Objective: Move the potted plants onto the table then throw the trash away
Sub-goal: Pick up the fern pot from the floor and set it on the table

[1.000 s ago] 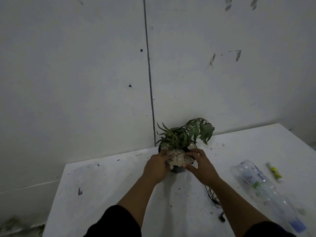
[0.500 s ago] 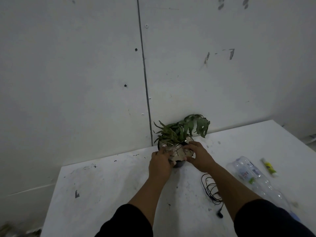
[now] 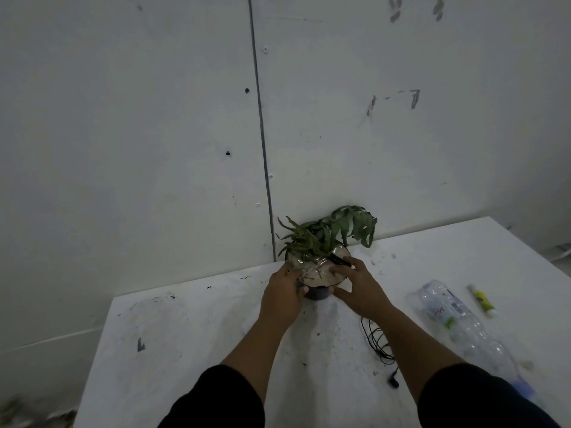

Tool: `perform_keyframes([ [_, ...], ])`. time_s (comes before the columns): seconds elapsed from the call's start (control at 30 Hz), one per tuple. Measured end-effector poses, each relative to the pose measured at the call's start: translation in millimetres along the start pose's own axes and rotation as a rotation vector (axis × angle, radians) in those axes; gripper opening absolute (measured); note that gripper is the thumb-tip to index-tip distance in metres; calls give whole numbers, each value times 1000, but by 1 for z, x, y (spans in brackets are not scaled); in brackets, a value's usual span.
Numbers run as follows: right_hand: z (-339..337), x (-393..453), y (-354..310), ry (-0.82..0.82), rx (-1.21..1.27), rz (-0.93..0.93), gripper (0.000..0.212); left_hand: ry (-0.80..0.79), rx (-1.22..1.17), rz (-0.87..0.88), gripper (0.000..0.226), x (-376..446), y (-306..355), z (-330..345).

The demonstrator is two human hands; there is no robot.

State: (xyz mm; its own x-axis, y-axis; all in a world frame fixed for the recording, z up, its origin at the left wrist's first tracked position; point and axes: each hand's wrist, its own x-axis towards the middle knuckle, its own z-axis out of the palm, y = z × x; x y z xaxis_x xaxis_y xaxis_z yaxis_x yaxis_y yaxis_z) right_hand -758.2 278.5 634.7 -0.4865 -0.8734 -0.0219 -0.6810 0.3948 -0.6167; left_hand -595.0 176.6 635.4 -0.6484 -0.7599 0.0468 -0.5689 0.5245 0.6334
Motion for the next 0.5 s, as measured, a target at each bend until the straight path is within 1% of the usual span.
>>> perform_keyframes([
  [0.1,1,0,-3,4,-12,16,47,53,112,-16,46,3,2,-3],
  [0.17,1,1,-4,-1,-25,25,48,61,196,-25,47,5,4,-7],
  [0.33,3,-2,-9,12,-97,60,49,-89,271,8,55,4,5,-14],
  [0.43,7,-6,-14,45,-117,87,47,-119,286,-41,52,-3,4,-19],
  [0.5,10,-9,-18,68,-113,118,47,-160,250,-48,53,-9,2,-22],
])
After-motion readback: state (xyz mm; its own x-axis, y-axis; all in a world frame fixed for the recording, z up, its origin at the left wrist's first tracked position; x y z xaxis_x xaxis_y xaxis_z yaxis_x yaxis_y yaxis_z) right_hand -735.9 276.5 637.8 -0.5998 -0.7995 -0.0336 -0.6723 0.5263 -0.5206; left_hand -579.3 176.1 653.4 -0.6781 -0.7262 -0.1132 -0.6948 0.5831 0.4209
